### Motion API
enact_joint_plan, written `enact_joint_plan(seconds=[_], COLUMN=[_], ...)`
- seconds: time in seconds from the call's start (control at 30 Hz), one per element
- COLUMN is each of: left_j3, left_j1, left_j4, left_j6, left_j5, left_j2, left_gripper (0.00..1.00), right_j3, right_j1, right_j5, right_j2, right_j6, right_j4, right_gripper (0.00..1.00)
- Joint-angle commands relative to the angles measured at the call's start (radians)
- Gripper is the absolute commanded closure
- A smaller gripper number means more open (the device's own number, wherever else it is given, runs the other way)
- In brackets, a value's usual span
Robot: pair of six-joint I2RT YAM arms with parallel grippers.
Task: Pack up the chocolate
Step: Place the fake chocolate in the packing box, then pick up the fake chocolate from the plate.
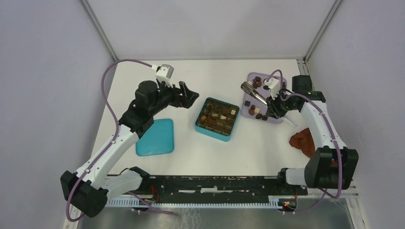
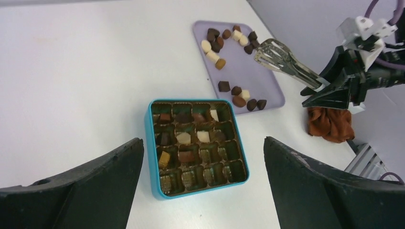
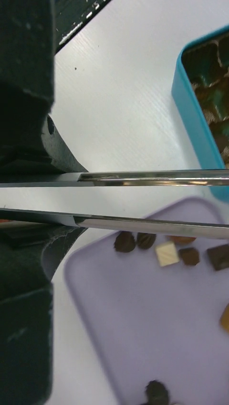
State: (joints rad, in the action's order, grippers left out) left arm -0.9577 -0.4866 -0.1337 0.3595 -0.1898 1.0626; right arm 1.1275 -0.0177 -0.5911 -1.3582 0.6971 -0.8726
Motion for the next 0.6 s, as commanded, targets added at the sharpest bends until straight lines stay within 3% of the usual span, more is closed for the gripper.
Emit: enact_joint_plan(seconds=[0.0,0.2,0.57], left_j3=[-0.093,-0.028,0.119], left_j1=[-0.002,-0.001,-0.002], left_j4=[-0.11,-0.198,-0.156], left_j6=[-0.112,-0.24,-0.295], left_j5=[-0.036,0.06,0.151], left_j2=[-0.004,-0.068,-0.111], left_gripper=[0.0,0.01,0.05], right_j3=[-0.056,-0.09,-0.107], right_j1=[-0.088,-0.189,-0.197], right_j5=[0.018,0.098,0.288], right_j2=[0.041,-0.004,-0.099], right_j6=[0.007,0.041,0.193], right_j4=[0.045,0.043,-0.001], right_gripper=[0.66,0.66,0.65])
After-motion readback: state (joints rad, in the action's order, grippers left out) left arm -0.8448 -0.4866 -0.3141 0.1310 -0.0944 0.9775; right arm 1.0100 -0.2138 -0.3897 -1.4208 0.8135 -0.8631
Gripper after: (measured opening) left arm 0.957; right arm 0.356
